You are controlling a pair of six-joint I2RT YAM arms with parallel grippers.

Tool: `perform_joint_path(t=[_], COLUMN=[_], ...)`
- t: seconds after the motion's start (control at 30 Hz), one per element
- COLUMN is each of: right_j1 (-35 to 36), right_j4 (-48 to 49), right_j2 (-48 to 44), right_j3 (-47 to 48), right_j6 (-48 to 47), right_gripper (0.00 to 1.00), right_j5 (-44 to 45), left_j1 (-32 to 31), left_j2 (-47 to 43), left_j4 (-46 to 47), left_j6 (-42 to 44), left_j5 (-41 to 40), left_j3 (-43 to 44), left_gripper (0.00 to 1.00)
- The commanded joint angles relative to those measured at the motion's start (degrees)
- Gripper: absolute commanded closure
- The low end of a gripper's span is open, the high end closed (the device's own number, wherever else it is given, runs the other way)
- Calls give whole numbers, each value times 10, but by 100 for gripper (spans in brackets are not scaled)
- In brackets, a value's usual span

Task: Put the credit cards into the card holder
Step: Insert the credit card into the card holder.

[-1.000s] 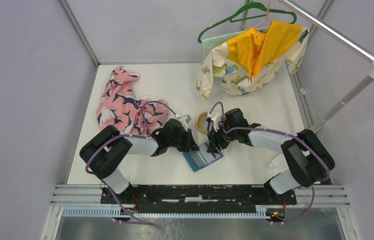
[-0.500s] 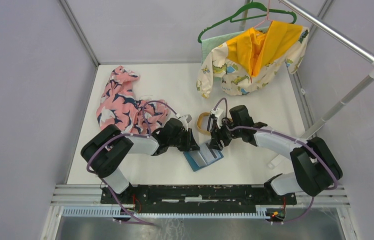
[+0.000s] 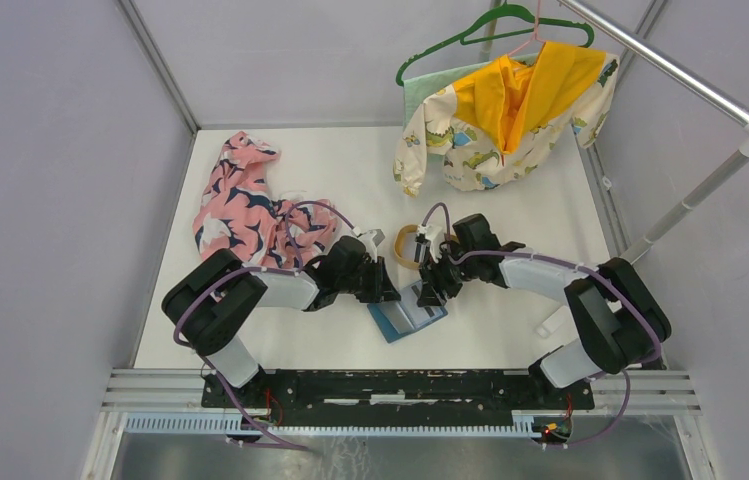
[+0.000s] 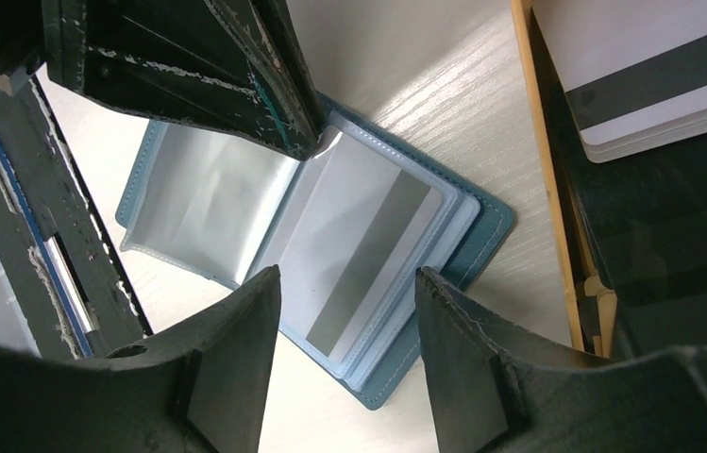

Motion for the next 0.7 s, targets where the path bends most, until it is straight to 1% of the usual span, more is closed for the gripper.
perform_joint_path(t=[0.0,0.13,0.27,0.67], right_j1=[-2,-4,-4,-7], right_j4=[1,19,12,-1], right_j2=[-11,-36,-20,14], right_j3=[23,13,16,20], right_j6=[-10,-2,-1,-2], right_gripper=[41,42,45,45], right_j5=[-18,-52,-55,21], left_j1=[-5,-5,-5,-5], left_j2=[14,14,11,12], left_j4=[-30,-30,-30,-30], left_j6=[28,28,28,27], left_j5=[-20,-20,-19,-19], left_j3=[3,2,2,3], left_gripper=[79,79,79,79])
